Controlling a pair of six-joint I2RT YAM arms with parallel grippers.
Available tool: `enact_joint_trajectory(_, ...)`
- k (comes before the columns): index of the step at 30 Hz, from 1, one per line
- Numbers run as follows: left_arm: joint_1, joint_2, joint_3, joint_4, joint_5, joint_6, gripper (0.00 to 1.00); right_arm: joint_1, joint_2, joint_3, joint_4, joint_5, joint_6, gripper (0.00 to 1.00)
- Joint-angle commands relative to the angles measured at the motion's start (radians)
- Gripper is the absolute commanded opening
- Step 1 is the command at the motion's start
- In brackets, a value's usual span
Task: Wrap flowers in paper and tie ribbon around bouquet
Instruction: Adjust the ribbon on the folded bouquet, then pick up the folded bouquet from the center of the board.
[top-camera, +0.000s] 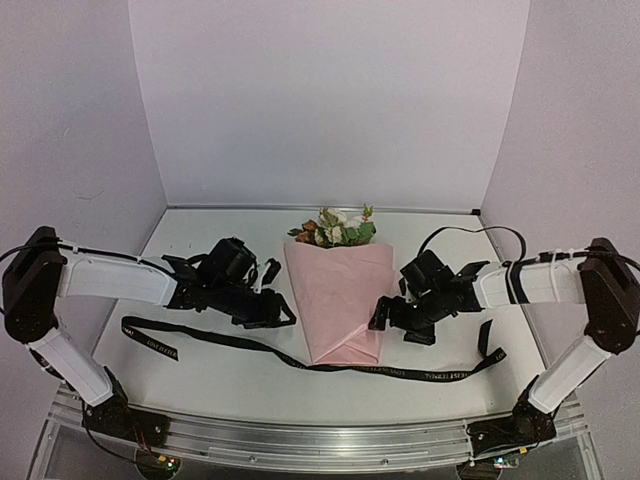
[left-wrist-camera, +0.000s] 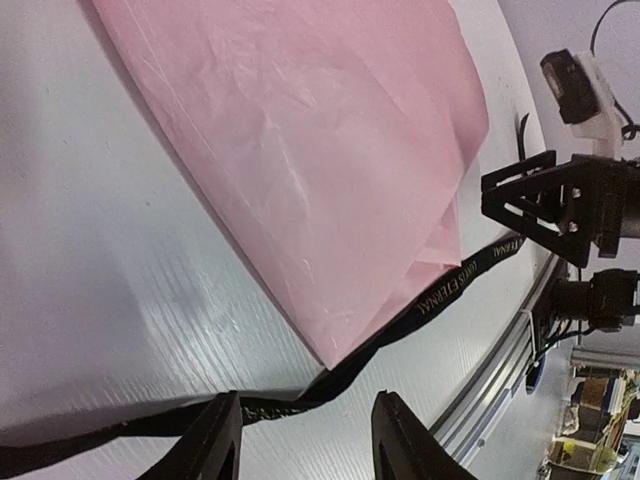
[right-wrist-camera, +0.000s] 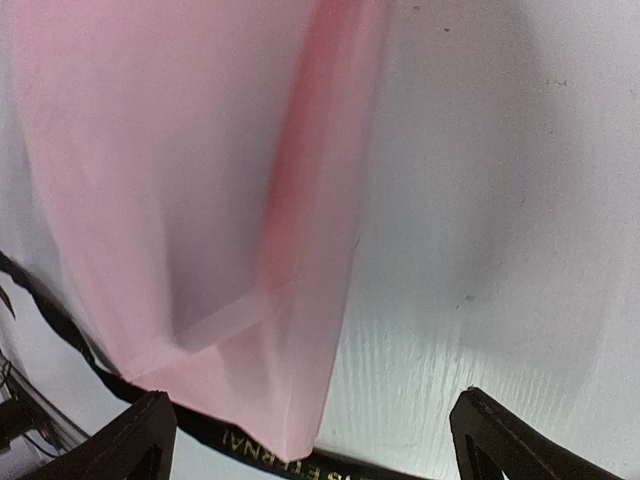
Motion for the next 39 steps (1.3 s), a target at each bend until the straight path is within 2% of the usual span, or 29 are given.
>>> enact_joint_trajectory(1, 0.092, 0.113, 0.081, 0.081, 0.093, 0.009, 0.52, -0.059, 0.103, 0.042, 0.087, -0.020, 0.084, 0.98)
enact_joint_trajectory(8, 0.127, 0.300, 0.176, 0.170, 0.235, -0.005, 0.58, -0.078, 0.181, 0.072, 0.138, -0.050, 0.134, 0.98)
enact_joint_trajectory(11, 0.127, 0.359, 0.204, 0.200, 0.264, -0.035, 0.59, -0.078, 0.202, 0.078, 0.147, -0.060, 0.156, 0.93)
enact_joint_trajectory(16, 0.127, 0.428, 0.259, 0.196, 0.281, -0.080, 0.57, -0.078, 0.237, 0.092, 0.169, -0.089, 0.207, 0.77)
enact_joint_trajectory(24, 0.127, 0.470, 0.335, 0.135, 0.295, -0.104, 0.48, -0.080, 0.255, 0.159, 0.160, -0.129, 0.271, 0.33)
enact_joint_trajectory(27, 0.128, 0.473, 0.375, 0.069, 0.300, -0.105, 0.42, -0.081, 0.254, 0.186, 0.132, -0.145, 0.296, 0.20)
enact_joint_trajectory(35, 0.136, 0.483, 0.457, -0.065, 0.346, -0.114, 0.27, -0.083, 0.225, 0.263, -0.007, -0.159, 0.336, 0.02)
enact_joint_trajectory(39, 0.139, 0.465, 0.469, -0.108, 0.365, -0.119, 0.24, -0.083, 0.218, 0.280, -0.039, -0.176, 0.378, 0.00)
